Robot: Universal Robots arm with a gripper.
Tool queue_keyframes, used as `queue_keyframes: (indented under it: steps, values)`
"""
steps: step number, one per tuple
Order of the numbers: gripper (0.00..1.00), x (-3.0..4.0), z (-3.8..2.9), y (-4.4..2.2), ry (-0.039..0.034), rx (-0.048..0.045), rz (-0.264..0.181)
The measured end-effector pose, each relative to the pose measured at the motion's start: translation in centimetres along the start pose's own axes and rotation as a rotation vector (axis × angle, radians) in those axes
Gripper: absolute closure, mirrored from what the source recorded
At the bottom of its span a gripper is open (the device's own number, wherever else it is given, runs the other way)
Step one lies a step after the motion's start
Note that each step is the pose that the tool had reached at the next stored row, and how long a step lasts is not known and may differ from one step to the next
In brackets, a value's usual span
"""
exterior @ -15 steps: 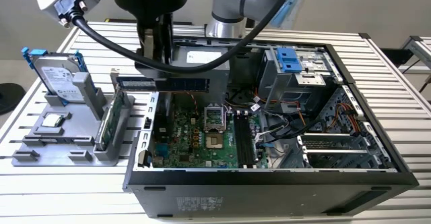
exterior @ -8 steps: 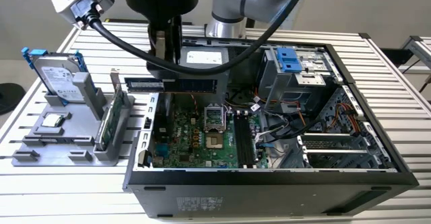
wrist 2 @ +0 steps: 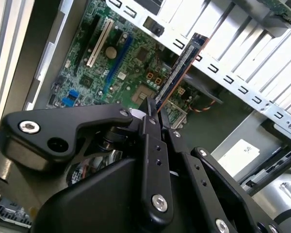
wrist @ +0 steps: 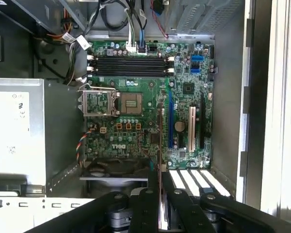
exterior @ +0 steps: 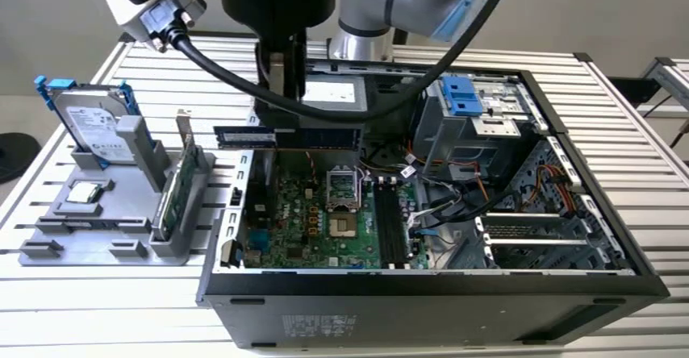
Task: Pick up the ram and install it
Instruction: 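Pick up the ram and move it above insertion slot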
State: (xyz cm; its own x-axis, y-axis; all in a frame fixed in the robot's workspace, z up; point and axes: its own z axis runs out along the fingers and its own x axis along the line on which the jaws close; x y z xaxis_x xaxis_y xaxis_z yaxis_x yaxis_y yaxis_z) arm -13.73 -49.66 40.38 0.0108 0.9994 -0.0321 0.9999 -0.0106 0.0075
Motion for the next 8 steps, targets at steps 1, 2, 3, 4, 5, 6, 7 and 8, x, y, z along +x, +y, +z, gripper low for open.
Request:
queue_keyframes:
  steps: [1,2,3,4,5,6,7,8]
  values:
    - [1.0,0.01,0.03,0.16,0.0,0.0,0.0]
    - [1.0,0.01,0.06,0.32,-0.0002,0.0,0.0]
    - [1.0,0.01,0.09,0.48,-0.0002,0.0,0.0]
    - [1.0,0.01,0.12,0.63,-0.0003,0.0,0.0]
    - [1.0,0.02,0.15,0.76,-0.0004,0.0,0.0]
    - [1.0,0.02,0.18,0.9,-0.0005,0.0,0.0]
    - [1.0,0.03,0.21,1.04,-0.0007,0.0001,0.0]
    - [1.0,0.04,0.24,1.19,-0.0009,0.0,0.0]
